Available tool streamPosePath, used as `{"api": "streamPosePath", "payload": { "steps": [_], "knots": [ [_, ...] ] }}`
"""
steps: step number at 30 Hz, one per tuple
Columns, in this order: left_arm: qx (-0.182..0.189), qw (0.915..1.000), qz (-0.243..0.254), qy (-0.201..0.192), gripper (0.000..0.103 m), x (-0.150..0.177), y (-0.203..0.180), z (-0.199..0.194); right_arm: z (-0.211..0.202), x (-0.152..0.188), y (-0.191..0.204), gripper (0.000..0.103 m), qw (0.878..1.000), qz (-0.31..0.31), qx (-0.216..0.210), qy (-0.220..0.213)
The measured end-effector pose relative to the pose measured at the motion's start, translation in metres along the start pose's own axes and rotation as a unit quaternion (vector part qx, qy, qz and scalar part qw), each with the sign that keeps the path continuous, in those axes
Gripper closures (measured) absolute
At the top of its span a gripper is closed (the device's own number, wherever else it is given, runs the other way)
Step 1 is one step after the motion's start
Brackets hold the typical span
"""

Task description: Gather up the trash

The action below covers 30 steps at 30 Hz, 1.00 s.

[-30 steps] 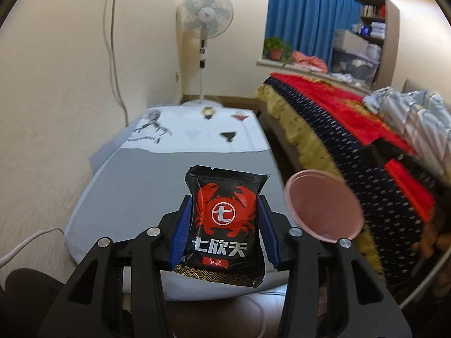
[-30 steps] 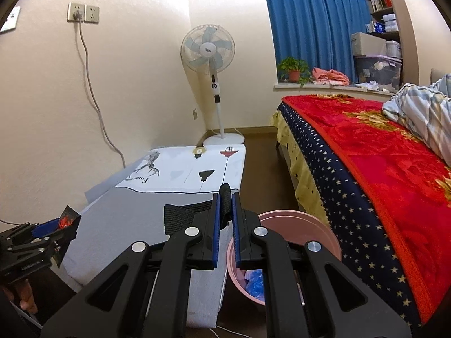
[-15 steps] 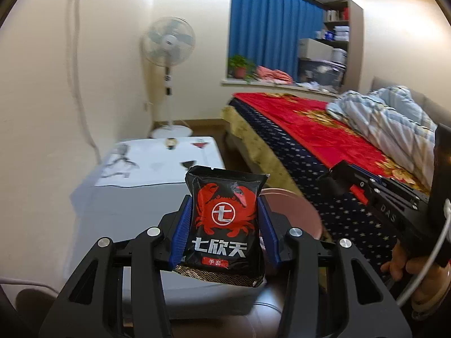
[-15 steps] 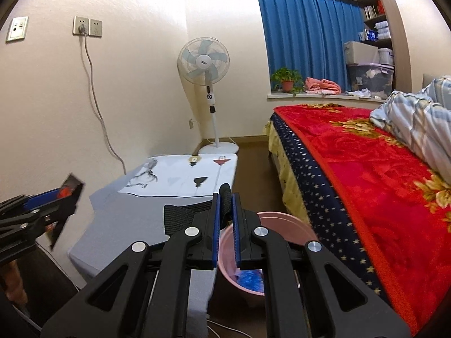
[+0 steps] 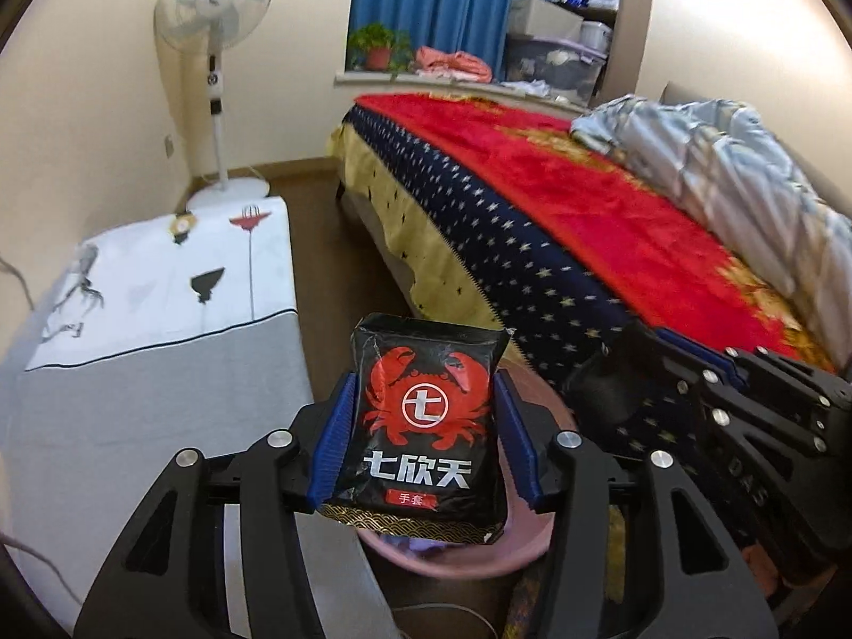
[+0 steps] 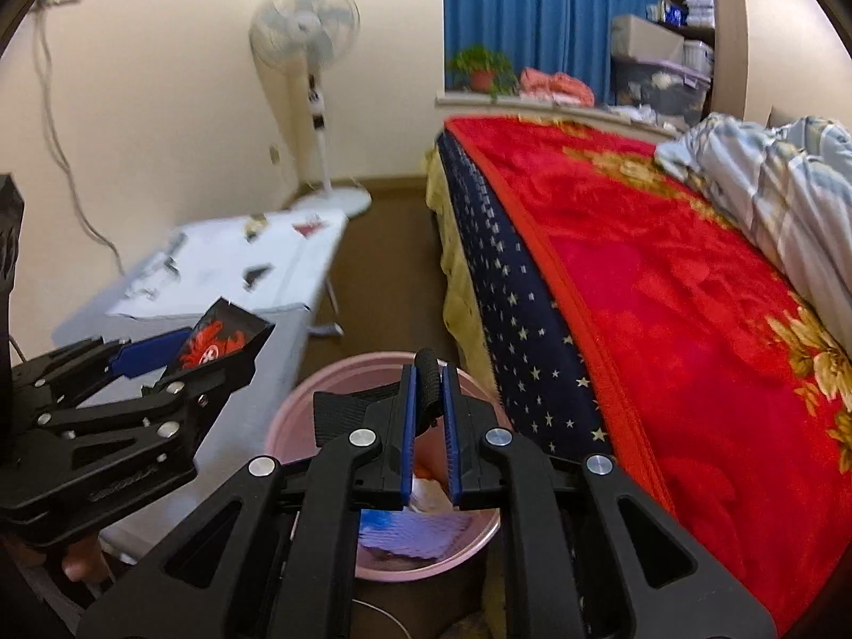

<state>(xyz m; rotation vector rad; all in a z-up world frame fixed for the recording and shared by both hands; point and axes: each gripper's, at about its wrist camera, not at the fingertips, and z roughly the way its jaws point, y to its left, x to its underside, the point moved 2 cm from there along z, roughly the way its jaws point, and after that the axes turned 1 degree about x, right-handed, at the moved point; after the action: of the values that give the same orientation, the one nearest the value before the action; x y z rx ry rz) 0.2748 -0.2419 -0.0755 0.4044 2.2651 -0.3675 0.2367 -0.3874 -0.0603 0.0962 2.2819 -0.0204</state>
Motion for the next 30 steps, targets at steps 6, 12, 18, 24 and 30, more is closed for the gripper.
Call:
{"api": "streamPosePath", "payload": {
  "steps": [6, 12, 18, 24, 30],
  "knots": [
    [-0.036, 0.9990, -0.013, 0.021, 0.013, 0.003, 0.015, 0.055, 0.064, 0.006, -0.015, 0.052, 0.996, 0.028, 0.034, 0.073],
    [-0.071, 0.9967, 0.017, 0.035, 0.012, 0.009, 0.025, 0.047, 0.036, 0.006, 0.000, 0.024, 0.997, -0.032, 0.058, 0.029],
    [-0.114, 0.9909, 0.068, -0.020, 0.012, 0.023, 0.027, -0.065, -0.085, 0.004, 0.039, 0.005, 0.992, -0.045, 0.050, -0.103],
    [-0.142, 0.9874, 0.069, -0.012, 0.012, 0.073, 0.037, -0.196, -0.190, 0.058, 0.073, 0.005, 0.989, 0.021, 0.090, -0.117],
    [-0.182, 0.9822, 0.043, -0.016, 0.012, 0.127, 0.052, -0.277, -0.243, 0.125, 0.117, 0.005, 0.996, 0.039, 0.053, -0.056]
  ]
}}
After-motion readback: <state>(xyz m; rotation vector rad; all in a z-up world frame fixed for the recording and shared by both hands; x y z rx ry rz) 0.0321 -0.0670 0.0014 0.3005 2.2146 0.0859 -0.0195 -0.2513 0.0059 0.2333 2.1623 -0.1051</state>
